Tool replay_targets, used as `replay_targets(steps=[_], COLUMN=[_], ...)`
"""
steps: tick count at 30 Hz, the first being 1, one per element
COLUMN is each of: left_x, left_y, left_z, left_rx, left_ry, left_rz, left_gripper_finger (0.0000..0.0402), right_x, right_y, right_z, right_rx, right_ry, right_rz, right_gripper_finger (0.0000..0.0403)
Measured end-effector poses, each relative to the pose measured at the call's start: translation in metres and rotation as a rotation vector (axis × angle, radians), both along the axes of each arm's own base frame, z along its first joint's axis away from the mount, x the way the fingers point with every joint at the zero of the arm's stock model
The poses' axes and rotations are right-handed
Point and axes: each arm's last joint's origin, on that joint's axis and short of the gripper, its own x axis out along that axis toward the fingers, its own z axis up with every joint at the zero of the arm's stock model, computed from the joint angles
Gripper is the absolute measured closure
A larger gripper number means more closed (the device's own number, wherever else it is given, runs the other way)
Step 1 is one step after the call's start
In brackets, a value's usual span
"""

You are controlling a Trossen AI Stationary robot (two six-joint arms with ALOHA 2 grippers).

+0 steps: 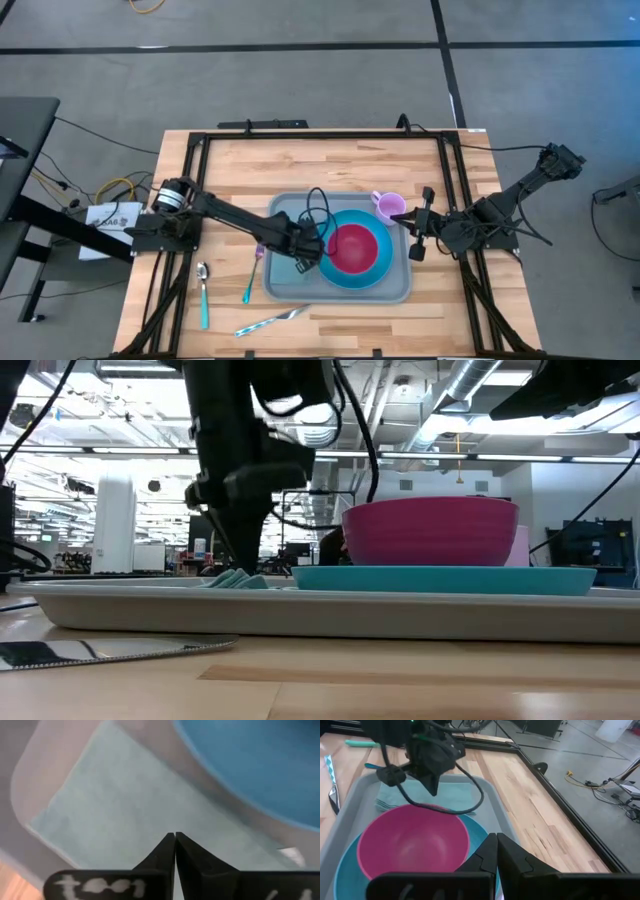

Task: Set up tray
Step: Put the blue napkin on the gray serving tray to the left of the blue plate

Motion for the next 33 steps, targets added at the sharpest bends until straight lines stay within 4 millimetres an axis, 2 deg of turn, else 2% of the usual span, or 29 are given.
replay_targets(steps=[11, 22, 33], left_x=[-0.010, -0.010, -0.008], left_y=[0.010, 0.015, 0.031], left_z=[-0.017, -0.017, -0.017], left_rx=[0.007, 0.066, 0.090], left_ry=[0.055, 0.040, 0.050], left_rz=[0.024, 0.042, 0.066], left_gripper_finger=[0.0401, 0.0401, 0.0401], right_x=[0.000, 0.000, 0.000], right_y=[0.000, 0.000, 0.000], right_z=[-0.001, -0.001, -0.001], right_rx=[-0.004, -0.004, -0.004], right_ry=[0.007, 0.007, 0.007], right_rz=[0.000, 0.000, 0.000], right_gripper_finger=[0.0403, 0.0403, 0.0403])
